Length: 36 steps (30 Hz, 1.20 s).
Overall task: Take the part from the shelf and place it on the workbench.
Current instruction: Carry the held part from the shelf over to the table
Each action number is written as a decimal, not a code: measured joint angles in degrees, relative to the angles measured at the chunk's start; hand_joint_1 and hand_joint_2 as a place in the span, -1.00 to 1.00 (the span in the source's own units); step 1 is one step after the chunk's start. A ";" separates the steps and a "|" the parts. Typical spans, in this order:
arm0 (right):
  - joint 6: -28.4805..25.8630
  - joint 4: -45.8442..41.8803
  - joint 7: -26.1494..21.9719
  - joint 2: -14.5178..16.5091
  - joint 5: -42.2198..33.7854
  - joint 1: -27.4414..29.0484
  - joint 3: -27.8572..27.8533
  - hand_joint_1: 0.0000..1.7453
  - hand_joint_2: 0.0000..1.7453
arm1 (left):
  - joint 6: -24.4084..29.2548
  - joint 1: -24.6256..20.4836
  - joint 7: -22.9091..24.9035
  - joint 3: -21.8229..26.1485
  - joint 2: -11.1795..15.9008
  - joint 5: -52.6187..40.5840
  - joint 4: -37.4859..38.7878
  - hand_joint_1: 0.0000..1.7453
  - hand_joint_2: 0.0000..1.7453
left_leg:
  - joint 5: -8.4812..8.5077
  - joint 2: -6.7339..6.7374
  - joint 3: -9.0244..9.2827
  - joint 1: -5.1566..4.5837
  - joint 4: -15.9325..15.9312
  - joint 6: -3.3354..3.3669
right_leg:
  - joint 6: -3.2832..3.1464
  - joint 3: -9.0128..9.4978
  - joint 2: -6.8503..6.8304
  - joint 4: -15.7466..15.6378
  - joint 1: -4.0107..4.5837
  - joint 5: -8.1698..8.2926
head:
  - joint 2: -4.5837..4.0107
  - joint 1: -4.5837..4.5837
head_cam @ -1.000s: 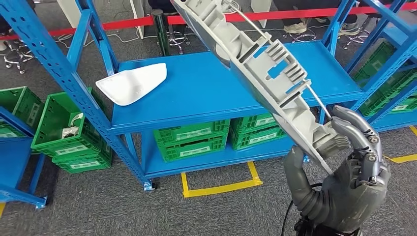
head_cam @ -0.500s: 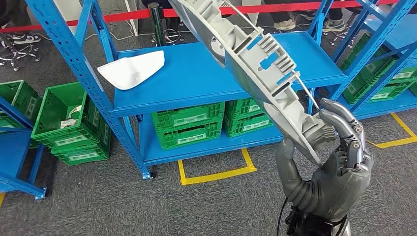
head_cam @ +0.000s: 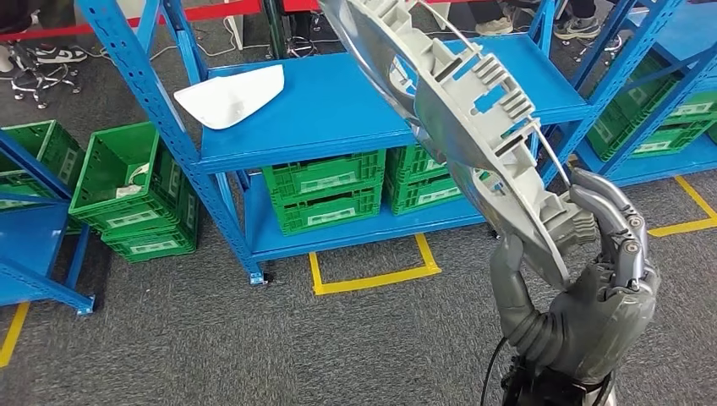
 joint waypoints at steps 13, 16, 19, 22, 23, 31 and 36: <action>0.00 -0.29 0.97 -0.74 -1.70 -0.16 -0.11 1.00 1.00 | 0.00 0.22 0.32 0.03 -0.61 -0.04 0.15 -1.00 1.00 | -3.02 -0.16 3.94 -0.22 0.73 1.30 | -0.48 -2.92 -0.24 2.00 1.02 0.82 | 0.00 -1.70; 0.00 -0.38 0.98 -0.82 -2.00 -0.16 -0.11 1.00 1.00 | -0.01 0.29 0.36 0.05 -0.64 -0.04 0.15 -1.00 1.00 | -3.67 -0.17 4.21 -0.18 -0.08 0.76 | -0.57 -3.09 -0.22 2.32 0.95 0.50 | 0.00 -1.66; 0.00 -0.49 1.69 -1.06 -1.63 -0.15 0.01 1.00 1.00 | -0.01 0.29 0.39 0.07 -0.71 -0.04 0.15 -1.00 1.00 | -3.93 -0.11 4.27 -0.40 -0.06 0.92 | -0.23 -3.09 -0.19 2.27 0.74 0.62 | 0.00 -1.56; 0.00 -0.52 3.71 -1.61 -0.33 -0.14 0.20 1.00 1.00 | 0.00 0.29 0.69 0.07 -0.91 -0.04 0.15 -1.00 1.00 | -4.03 0.02 4.26 -0.60 0.06 1.22 | 0.20 -3.09 -0.09 2.24 0.51 0.68 | 0.00 -1.57; 0.00 -0.52 4.31 -1.82 0.03 -0.13 0.23 1.00 1.00 | 0.00 0.29 0.80 0.07 -0.97 -0.04 0.15 -1.00 1.00 | -4.06 0.04 4.25 -0.68 0.11 1.35 | 0.36 -3.09 -0.08 2.24 0.43 0.68 | 0.00 -1.57; 0.02 -0.57 5.09 -2.52 1.73 -0.34 1.16 1.00 1.00 | 0.00 0.29 1.43 0.06 -1.24 -0.04 0.15 -1.00 1.00 | -3.44 -0.08 4.76 -0.22 -1.13 2.91 | 1.80 -4.87 -0.02 5.70 0.24 -1.72 | -0.01 -1.40; 0.03 -0.48 5.13 -2.92 2.32 -0.35 1.55 1.00 1.00 | -0.02 0.35 1.37 0.04 -1.33 -0.04 0.15 -1.00 1.00 | -3.68 -1.20 5.13 0.19 -1.14 2.62 | 2.61 -12.43 0.28 18.52 -0.61 -4.50 | 0.00 -1.02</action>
